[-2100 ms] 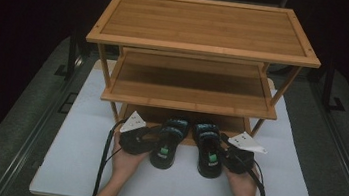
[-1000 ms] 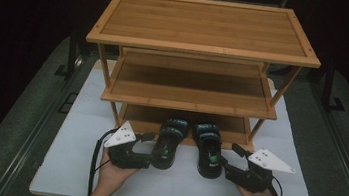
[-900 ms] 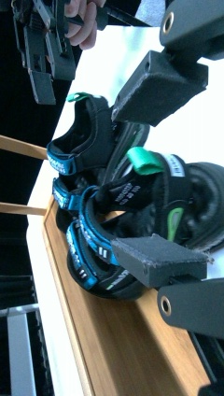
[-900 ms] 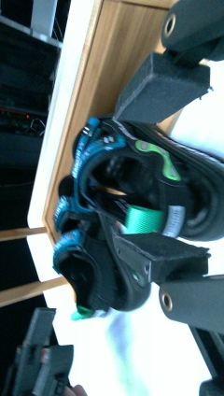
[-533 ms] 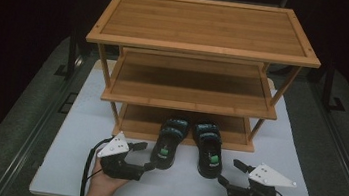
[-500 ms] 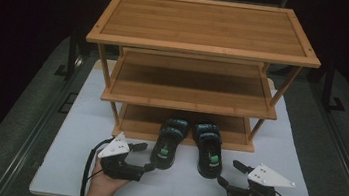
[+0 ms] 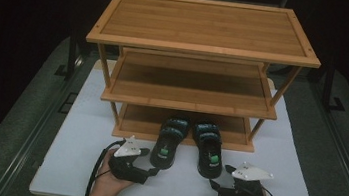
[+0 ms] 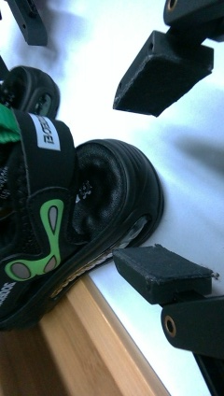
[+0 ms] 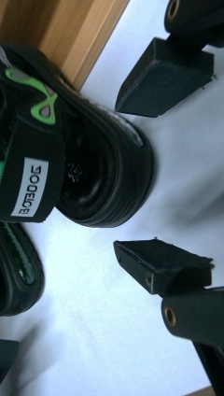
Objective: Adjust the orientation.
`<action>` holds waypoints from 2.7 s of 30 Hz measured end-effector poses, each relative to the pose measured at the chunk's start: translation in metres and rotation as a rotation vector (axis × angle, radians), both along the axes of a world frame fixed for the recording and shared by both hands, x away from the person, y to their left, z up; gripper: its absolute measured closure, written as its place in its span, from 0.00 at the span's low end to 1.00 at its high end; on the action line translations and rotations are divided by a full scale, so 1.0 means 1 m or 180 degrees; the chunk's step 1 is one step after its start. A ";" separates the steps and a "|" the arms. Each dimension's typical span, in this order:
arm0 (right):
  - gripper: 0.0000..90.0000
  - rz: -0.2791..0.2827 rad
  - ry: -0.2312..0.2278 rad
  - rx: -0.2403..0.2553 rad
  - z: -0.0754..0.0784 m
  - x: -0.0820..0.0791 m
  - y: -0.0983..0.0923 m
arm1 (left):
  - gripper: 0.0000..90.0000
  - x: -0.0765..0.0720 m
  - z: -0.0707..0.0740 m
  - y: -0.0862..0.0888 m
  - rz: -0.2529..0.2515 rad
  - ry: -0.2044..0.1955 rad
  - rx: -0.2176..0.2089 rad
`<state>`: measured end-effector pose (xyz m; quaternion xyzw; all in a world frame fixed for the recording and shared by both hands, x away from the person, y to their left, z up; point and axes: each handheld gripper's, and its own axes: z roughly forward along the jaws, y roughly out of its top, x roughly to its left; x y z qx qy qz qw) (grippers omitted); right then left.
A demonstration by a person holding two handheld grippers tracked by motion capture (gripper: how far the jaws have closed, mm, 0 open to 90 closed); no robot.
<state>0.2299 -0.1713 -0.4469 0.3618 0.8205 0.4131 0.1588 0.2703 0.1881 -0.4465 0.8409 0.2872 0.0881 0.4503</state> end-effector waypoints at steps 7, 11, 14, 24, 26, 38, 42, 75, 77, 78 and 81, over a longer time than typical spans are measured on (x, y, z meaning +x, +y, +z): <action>0.25 -0.0008 0.0046 -0.0172 -0.003 0.007 0.013 | 0.28 0.009 -0.003 -0.004 0.0052 0.0105 0.0125; 0.29 -0.0050 0.0034 -0.0207 -0.002 0.011 0.014 | 0.33 0.012 -0.005 -0.006 0.0038 0.0096 0.0133; 0.32 -0.0089 0.0037 -0.0208 -0.002 0.013 0.013 | 0.32 0.012 -0.004 -0.007 0.0037 0.0096 0.0140; 0.34 -0.0029 0.0028 -0.0186 0.007 0.016 0.014 | 0.34 0.016 0.009 -0.012 0.0017 -0.0005 0.0070; 0.34 -0.0010 -0.0009 -0.0164 0.011 0.018 0.015 | 0.34 0.017 0.008 -0.013 0.0021 -0.0002 0.0074; 0.35 0.0003 -0.0016 -0.0074 0.017 0.031 0.017 | 0.35 0.025 0.013 -0.022 0.0047 -0.0027 0.0022; 0.35 -0.0020 -0.0050 -0.0047 0.019 0.036 0.020 | 0.35 0.029 0.015 -0.027 0.0066 -0.0038 -0.0020; 0.35 -0.0192 -0.0158 -0.0082 0.016 0.054 0.045 | 0.37 0.043 0.012 -0.050 0.0226 -0.0066 -0.0121; 0.34 -0.0206 -0.0168 -0.0073 0.015 0.054 0.045 | 0.37 0.043 0.012 -0.050 0.0232 -0.0056 -0.0122; 0.34 -0.0218 -0.0166 -0.0059 0.015 0.053 0.044 | 0.37 0.043 0.012 -0.050 0.0234 -0.0047 -0.0127; 0.33 -0.0244 -0.0125 -0.0014 0.014 0.053 0.043 | 0.37 0.040 0.014 -0.050 0.0217 -0.0031 -0.0139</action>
